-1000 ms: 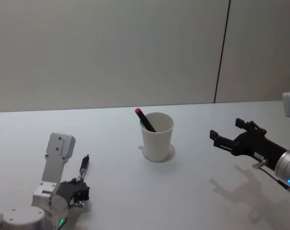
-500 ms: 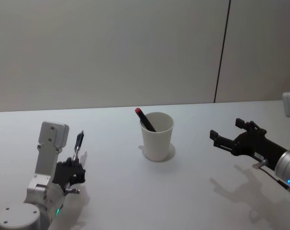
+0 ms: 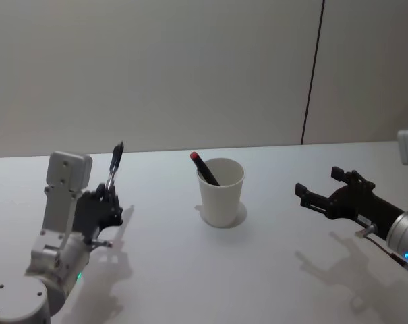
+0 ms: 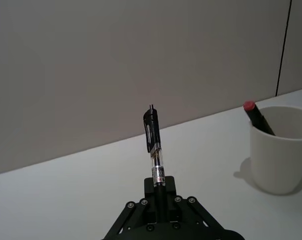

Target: Place the pen into the pen holder.

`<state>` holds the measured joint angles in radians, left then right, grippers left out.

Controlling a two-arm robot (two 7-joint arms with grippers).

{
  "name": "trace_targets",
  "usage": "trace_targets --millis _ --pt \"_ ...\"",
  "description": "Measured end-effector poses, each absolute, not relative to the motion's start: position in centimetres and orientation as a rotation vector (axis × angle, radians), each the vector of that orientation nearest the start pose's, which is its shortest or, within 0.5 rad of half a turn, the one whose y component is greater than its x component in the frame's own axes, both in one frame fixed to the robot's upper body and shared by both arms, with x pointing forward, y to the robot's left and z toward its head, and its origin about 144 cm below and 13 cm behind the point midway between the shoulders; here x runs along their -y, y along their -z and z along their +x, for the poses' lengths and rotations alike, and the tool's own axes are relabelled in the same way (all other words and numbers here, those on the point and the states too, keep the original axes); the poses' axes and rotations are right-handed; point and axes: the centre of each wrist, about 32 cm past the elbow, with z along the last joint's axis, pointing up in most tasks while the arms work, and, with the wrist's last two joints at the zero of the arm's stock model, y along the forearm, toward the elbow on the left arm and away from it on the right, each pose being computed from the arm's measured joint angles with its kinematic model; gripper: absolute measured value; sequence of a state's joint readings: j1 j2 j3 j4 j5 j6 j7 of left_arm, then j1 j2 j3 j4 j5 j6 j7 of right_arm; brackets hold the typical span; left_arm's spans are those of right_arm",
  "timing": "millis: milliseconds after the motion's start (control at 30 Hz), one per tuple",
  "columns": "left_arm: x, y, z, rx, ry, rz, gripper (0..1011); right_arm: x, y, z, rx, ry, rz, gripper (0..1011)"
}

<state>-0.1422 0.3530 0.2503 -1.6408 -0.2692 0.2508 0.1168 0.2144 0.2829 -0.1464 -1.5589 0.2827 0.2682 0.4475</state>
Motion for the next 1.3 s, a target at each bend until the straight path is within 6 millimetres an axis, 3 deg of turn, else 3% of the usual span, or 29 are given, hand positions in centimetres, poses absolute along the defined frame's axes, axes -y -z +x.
trace_targets --millis 567,1300 --pt "-24.8 -121.1 50.7 0.233 -1.258 0.01 129 26.6 -121.0 51.3 -0.075 0.989 -0.089 1002" --pt "-25.4 -122.2 52.9 0.344 -0.932 -0.074 129 26.6 -121.0 51.3 -0.075 0.989 -0.089 1002"
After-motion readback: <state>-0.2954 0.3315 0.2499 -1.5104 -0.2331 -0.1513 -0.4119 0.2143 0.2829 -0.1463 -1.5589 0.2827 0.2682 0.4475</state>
